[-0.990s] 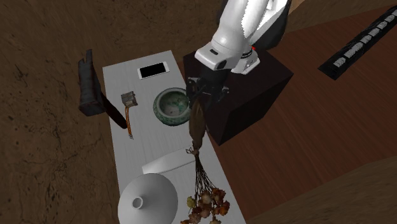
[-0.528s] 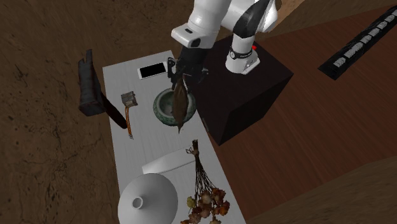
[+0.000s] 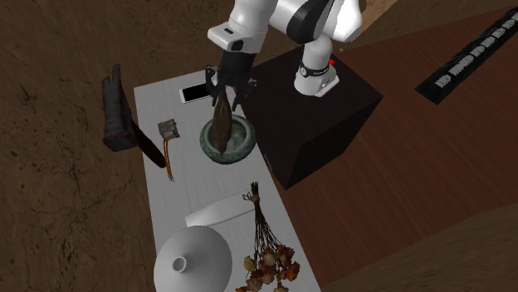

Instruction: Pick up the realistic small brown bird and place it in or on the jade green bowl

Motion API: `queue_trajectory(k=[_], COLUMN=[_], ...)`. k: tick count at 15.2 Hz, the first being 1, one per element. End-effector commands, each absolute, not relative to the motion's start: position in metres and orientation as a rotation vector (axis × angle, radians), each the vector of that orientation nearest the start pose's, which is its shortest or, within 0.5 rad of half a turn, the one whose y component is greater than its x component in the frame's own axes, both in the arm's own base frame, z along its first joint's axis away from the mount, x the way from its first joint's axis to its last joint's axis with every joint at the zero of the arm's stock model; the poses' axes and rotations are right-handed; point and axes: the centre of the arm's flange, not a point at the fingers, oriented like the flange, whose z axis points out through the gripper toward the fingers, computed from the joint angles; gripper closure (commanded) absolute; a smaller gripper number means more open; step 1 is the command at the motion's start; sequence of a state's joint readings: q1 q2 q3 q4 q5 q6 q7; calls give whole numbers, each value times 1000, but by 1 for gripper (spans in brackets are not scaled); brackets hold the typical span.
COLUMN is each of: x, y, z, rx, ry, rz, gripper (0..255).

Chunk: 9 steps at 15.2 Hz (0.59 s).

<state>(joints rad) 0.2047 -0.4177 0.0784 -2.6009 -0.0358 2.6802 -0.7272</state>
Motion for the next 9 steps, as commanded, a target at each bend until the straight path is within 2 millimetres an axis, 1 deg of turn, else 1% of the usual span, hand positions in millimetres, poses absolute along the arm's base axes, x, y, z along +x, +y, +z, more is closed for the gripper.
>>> queue_trajectory(k=[1, 9], x=[419, 419], y=[124, 124], z=[439, 397], rx=[-2788, -2788], ry=[-1596, -1596], rz=[-774, -774], gripper=[255, 255])
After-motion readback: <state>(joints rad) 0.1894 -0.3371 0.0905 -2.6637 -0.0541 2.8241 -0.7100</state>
